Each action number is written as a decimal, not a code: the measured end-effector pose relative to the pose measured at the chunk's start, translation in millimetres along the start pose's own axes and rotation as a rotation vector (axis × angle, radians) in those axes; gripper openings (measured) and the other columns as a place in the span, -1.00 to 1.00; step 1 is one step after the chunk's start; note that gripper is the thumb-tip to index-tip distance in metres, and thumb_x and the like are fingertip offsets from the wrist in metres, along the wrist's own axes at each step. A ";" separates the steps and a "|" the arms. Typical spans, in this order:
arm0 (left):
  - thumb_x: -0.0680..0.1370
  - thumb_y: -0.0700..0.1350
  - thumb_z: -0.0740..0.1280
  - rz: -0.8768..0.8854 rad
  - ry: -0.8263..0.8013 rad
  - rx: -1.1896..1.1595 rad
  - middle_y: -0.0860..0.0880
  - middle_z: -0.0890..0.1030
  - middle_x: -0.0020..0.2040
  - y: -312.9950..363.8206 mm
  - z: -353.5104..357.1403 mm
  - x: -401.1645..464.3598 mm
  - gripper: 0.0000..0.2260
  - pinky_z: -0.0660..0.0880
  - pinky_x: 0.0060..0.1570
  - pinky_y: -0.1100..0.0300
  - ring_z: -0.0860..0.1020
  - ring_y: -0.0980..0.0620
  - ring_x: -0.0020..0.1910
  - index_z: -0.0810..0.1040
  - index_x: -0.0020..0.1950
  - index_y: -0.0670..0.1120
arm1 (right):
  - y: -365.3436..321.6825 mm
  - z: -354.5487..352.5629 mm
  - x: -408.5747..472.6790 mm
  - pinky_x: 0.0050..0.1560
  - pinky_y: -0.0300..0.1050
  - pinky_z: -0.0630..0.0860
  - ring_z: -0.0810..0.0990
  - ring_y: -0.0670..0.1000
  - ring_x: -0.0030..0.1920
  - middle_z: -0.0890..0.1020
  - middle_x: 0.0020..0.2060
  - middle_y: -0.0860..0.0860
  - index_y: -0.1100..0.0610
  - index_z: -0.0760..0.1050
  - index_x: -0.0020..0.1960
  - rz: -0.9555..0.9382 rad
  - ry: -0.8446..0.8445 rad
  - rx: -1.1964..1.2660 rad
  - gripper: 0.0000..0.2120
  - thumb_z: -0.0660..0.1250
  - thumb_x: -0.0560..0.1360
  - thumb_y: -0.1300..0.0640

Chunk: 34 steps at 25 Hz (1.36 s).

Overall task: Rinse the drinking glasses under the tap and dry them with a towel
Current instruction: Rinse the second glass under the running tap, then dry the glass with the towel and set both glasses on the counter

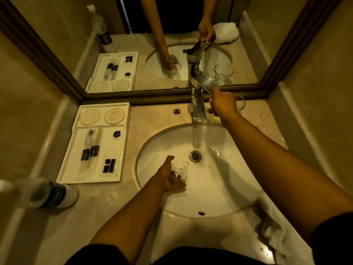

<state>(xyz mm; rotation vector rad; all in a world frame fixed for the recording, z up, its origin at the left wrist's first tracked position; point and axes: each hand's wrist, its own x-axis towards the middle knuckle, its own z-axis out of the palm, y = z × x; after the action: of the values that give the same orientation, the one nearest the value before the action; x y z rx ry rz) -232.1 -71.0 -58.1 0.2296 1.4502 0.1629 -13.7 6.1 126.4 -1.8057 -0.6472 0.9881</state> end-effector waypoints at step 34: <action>0.68 -0.08 0.27 0.650 -0.264 0.430 -0.23 0.72 -0.05 -25.4 24.8 -101.1 -0.76 0.61 -0.17 0.09 0.68 -0.11 -0.09 0.64 0.10 -0.21 | 173.5 -37.5 -154.6 0.15 -0.36 0.43 0.51 -0.17 0.18 0.50 0.29 -0.08 -0.07 0.43 0.35 -0.171 -0.260 -0.347 -0.51 0.43 0.47 -0.13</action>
<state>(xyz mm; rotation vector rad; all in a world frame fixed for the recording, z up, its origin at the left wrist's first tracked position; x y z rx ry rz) -219.9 -122.1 35.4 1.0370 1.0918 0.3323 -63.1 -203.1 30.4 -1.8922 -1.1756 1.0506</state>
